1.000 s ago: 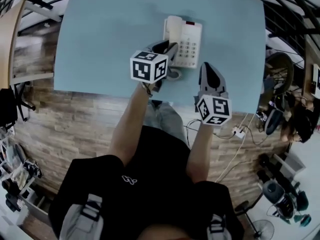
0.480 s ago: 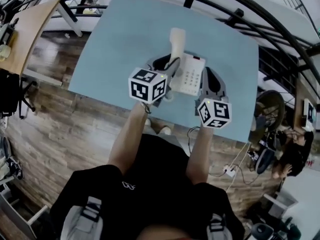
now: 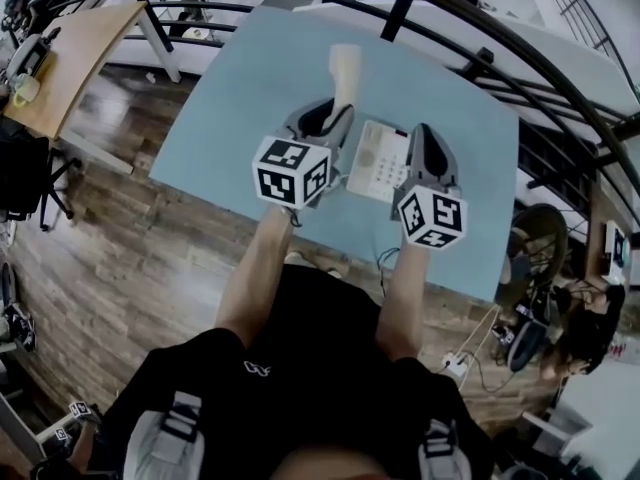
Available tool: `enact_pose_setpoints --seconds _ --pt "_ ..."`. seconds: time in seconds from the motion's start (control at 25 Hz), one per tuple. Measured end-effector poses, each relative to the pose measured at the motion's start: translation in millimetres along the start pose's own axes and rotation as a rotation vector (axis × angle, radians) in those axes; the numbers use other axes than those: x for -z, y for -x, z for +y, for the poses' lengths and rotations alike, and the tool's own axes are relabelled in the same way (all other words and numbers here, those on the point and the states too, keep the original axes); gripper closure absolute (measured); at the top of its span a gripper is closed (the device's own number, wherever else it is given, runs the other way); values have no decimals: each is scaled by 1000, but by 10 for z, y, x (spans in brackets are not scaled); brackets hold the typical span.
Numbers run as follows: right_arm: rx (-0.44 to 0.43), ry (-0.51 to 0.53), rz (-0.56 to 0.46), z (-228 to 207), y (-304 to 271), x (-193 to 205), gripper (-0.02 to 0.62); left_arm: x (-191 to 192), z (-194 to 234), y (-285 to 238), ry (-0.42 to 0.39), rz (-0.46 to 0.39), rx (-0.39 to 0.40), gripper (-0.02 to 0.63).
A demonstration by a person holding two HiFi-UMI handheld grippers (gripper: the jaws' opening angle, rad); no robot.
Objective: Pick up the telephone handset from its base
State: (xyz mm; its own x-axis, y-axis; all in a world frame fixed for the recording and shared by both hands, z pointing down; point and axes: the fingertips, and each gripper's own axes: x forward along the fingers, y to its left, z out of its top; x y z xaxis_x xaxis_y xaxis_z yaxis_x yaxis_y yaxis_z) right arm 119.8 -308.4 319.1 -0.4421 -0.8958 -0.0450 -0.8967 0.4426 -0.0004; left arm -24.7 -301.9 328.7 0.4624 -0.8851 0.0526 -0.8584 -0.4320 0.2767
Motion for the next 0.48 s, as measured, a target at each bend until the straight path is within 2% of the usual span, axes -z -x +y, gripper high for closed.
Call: enact_pose_setpoints --seconds 0.24,0.48 --pt "102 -23 26 -220 -3 64 601 94 38 -68 21 15 3 509" --pt "92 2 37 -201 -26 54 601 145 37 -124 39 25 28 511"
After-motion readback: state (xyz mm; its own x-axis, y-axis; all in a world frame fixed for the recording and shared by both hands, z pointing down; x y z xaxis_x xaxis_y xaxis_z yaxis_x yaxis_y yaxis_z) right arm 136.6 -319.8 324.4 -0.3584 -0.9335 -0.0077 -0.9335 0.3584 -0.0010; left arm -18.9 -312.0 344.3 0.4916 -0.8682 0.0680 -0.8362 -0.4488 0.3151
